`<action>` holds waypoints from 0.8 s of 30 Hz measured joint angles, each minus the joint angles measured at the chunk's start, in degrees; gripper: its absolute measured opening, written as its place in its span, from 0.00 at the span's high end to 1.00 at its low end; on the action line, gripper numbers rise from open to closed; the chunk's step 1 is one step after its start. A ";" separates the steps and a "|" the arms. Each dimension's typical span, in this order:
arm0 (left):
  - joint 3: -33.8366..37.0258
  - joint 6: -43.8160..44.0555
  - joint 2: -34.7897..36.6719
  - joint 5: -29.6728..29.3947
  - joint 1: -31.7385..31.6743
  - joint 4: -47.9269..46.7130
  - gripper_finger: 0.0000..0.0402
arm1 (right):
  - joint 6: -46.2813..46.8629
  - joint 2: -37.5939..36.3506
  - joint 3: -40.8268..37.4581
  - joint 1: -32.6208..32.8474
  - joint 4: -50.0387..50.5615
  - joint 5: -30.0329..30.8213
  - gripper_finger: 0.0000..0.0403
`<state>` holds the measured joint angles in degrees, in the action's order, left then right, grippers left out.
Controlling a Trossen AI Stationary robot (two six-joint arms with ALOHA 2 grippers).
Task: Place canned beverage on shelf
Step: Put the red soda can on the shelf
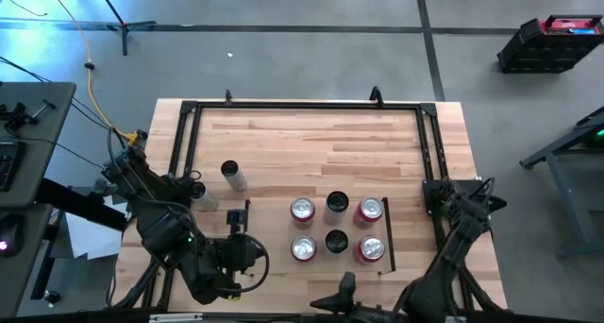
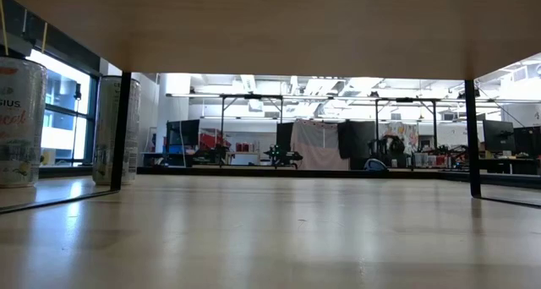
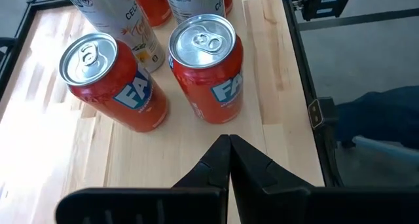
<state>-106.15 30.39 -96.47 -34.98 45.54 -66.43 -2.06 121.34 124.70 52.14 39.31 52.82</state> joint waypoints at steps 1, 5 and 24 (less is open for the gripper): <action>0.00 0.17 0.00 0.00 0.00 0.02 1.00 | 0.13 0.48 0.00 0.00 0.50 1.11 0.59; 0.00 0.61 -0.02 0.04 0.00 0.02 1.00 | -1.45 2.56 0.04 0.00 5.71 4.39 0.59; 0.02 0.94 -0.07 0.11 0.00 0.04 1.00 | -0.72 5.07 0.04 -2.62 18.26 14.69 0.59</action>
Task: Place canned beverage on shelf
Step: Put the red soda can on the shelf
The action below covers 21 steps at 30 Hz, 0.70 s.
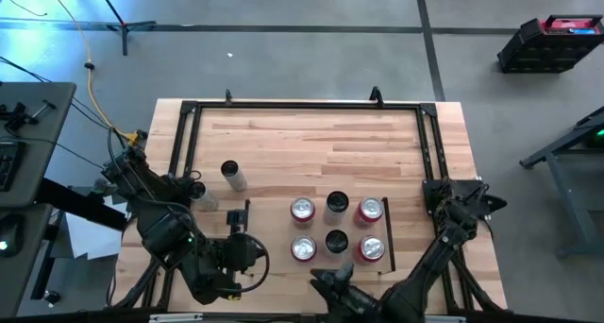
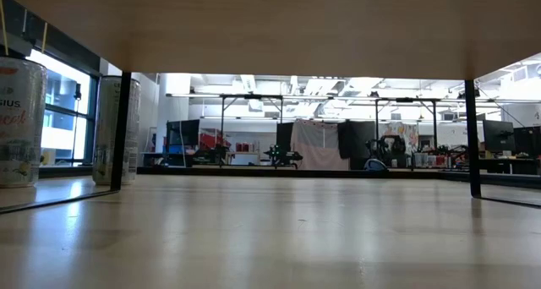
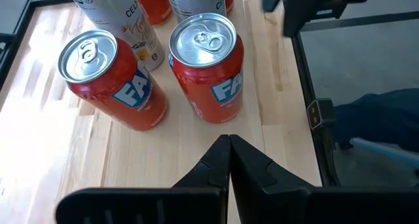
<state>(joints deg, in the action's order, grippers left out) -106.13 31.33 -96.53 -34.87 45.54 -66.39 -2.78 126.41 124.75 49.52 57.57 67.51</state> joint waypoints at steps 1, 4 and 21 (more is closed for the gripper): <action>0.00 -0.02 0.00 0.00 0.00 0.00 1.00 | 0.85 0.03 0.00 -0.36 0.48 0.00 0.59; 0.00 0.00 0.00 0.07 0.00 0.02 1.00 | 2.84 0.04 0.00 -1.35 0.65 -0.07 0.59; 0.00 0.02 0.00 0.11 0.26 0.01 1.00 | 2.85 0.04 0.00 -2.93 1.48 -2.61 0.59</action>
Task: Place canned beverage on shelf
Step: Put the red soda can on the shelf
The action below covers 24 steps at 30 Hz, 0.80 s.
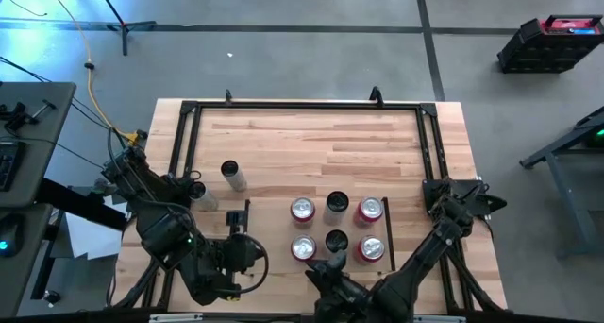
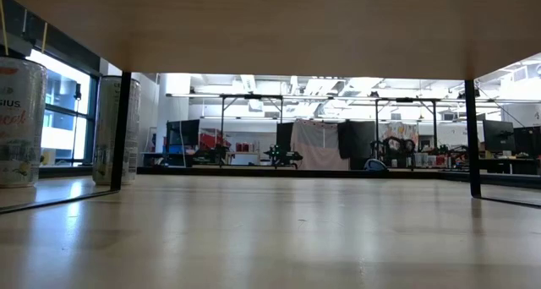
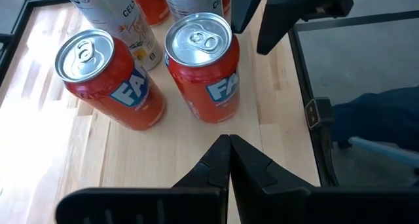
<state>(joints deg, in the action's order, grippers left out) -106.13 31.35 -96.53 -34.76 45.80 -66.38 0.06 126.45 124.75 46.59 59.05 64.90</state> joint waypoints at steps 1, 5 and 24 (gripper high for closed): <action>0.00 0.00 0.00 0.00 0.02 0.02 1.00 | 0.00 0.00 0.00 -0.03 0.00 -0.01 0.59; 0.00 0.00 0.00 0.00 0.02 0.01 1.00 | -0.01 0.00 0.00 -0.29 -0.05 -0.23 0.59; 0.00 -0.48 0.00 0.02 -0.07 0.19 1.00 | -2.72 -3.27 8.56 0.79 -7.13 -6.10 0.59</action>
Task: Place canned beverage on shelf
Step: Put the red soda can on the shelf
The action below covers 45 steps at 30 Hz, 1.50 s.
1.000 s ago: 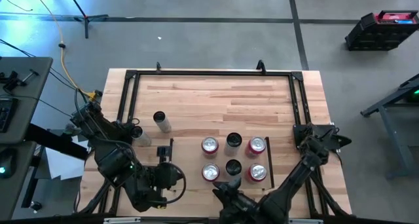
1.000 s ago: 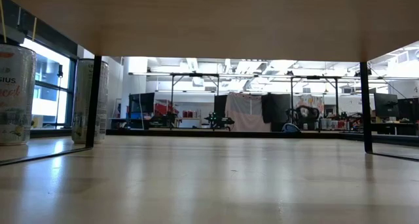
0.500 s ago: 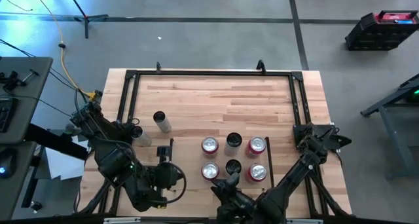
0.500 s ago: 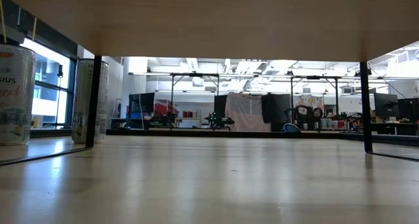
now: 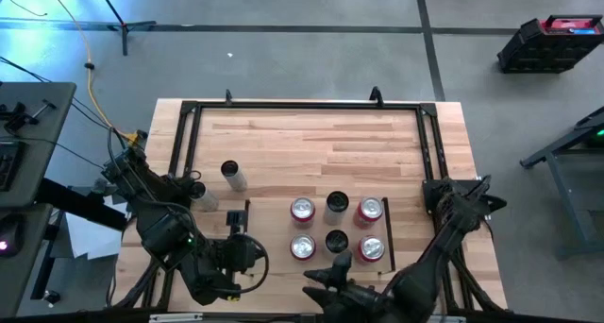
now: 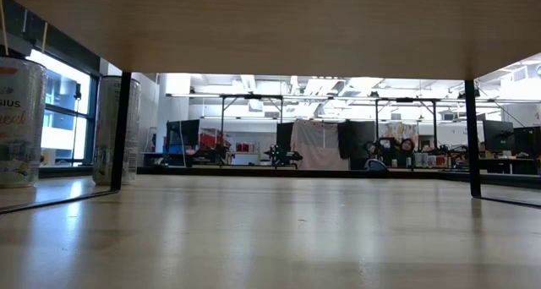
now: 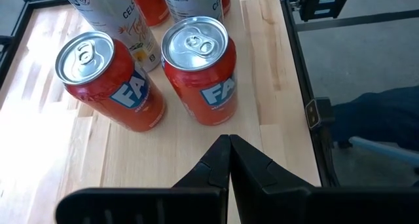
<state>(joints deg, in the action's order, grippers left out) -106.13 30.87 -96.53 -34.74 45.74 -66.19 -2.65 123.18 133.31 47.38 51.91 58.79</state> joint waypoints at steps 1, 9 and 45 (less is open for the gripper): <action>0.00 0.00 0.00 0.00 0.00 0.04 1.00 | 0.31 -1.08 -0.15 -0.56 -0.34 -2.61 0.59; 0.00 -0.02 0.00 0.00 0.00 0.04 1.00 | 7.08 -7.89 0.94 -7.47 5.29 -20.85 0.59; 0.00 -0.93 0.00 -0.01 -0.09 0.22 1.00 | 20.68 -6.43 0.81 -16.75 21.58 -42.84 0.43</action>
<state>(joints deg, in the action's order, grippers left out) -106.13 29.95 -96.53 -34.75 45.65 -65.98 18.03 116.75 134.13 30.63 73.50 15.96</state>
